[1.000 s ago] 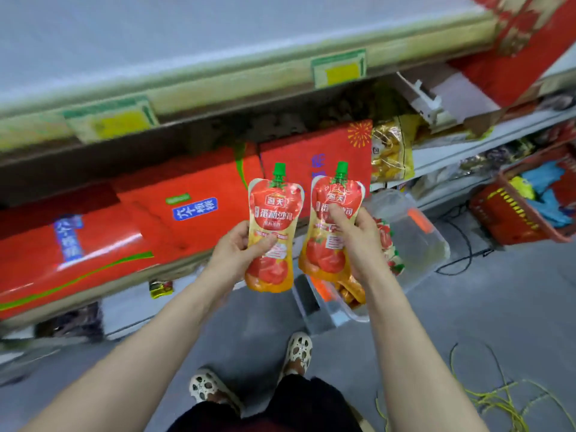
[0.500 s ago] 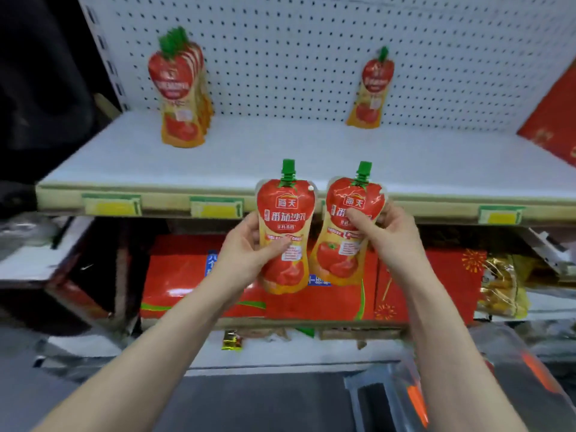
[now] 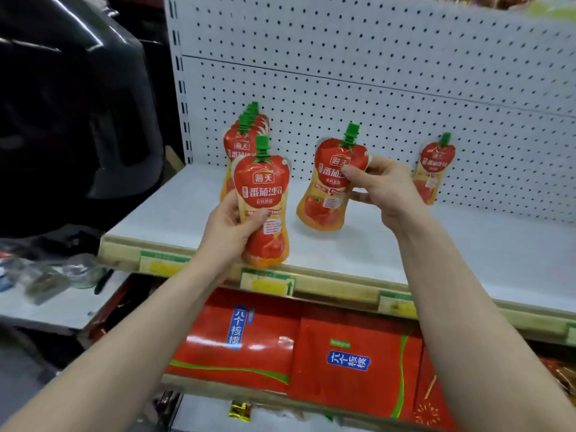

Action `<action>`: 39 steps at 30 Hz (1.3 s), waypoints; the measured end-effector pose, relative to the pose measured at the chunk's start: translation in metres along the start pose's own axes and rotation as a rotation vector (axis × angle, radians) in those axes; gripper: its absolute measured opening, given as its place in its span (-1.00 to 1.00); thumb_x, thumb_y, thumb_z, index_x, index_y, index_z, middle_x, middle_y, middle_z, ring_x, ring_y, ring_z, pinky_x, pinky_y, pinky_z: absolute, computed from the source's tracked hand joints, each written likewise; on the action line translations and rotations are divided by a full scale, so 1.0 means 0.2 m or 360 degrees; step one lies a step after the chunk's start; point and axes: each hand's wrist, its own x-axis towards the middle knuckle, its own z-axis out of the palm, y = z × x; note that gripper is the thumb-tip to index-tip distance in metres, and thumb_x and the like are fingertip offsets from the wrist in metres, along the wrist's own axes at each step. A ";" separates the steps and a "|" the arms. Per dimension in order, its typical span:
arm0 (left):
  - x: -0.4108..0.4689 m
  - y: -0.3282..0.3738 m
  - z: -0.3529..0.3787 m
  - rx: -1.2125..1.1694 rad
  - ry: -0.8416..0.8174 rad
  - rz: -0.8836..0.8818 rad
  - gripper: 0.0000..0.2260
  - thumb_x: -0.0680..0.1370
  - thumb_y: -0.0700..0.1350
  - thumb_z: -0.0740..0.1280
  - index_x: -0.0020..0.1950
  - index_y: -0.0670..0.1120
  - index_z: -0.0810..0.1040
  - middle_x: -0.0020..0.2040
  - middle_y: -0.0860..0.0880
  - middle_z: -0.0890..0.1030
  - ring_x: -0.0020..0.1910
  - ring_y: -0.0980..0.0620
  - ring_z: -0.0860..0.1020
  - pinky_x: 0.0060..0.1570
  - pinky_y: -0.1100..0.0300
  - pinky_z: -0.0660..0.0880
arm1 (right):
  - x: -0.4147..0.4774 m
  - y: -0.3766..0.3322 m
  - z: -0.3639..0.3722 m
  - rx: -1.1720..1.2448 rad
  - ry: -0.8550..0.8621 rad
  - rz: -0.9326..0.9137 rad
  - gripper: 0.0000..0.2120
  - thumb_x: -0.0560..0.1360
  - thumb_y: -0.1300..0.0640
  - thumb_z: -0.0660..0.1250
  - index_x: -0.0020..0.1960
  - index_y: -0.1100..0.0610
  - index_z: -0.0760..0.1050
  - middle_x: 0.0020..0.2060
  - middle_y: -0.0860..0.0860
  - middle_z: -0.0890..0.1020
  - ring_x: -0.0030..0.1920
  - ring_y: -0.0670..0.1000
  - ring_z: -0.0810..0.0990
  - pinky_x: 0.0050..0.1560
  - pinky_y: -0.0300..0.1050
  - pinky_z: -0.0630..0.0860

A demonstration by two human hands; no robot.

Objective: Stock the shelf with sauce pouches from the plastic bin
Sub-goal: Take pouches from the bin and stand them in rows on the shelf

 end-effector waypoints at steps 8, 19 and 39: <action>0.23 -0.11 0.06 -0.0002 0.0103 -0.0052 -0.64 0.50 -0.24 0.39 0.29 -0.10 0.50 0.08 -0.03 0.68 0.04 0.07 0.65 0.00 0.24 0.58 | 0.65 0.24 0.16 -0.0118 0.0026 0.0099 -0.86 0.43 0.21 0.50 -0.25 0.14 0.56 -0.17 0.22 0.68 -0.13 0.21 0.70 -0.04 0.13 0.66; 0.40 -0.19 0.18 -0.0091 0.0098 -0.0107 -0.65 0.49 -0.26 0.39 0.27 -0.09 0.51 0.11 -0.08 0.67 0.09 0.00 0.64 0.05 0.17 0.58 | 1.20 0.40 0.37 -0.0186 0.0035 0.0110 -0.89 0.39 0.04 0.49 -0.26 0.03 0.60 -0.23 0.03 0.72 -0.16 0.09 0.72 0.02 0.17 0.64; 0.50 -0.26 0.33 -0.0044 0.0060 -0.0148 -0.65 0.52 -0.23 0.39 0.29 -0.08 0.50 0.11 -0.07 0.67 0.09 0.02 0.64 0.05 0.17 0.59 | 0.58 0.21 0.13 -0.0187 -0.0895 -0.0251 -0.96 0.55 0.15 0.38 -0.04 0.07 0.61 -0.15 -0.03 0.72 -0.13 -0.05 0.70 -0.15 -0.17 0.63</action>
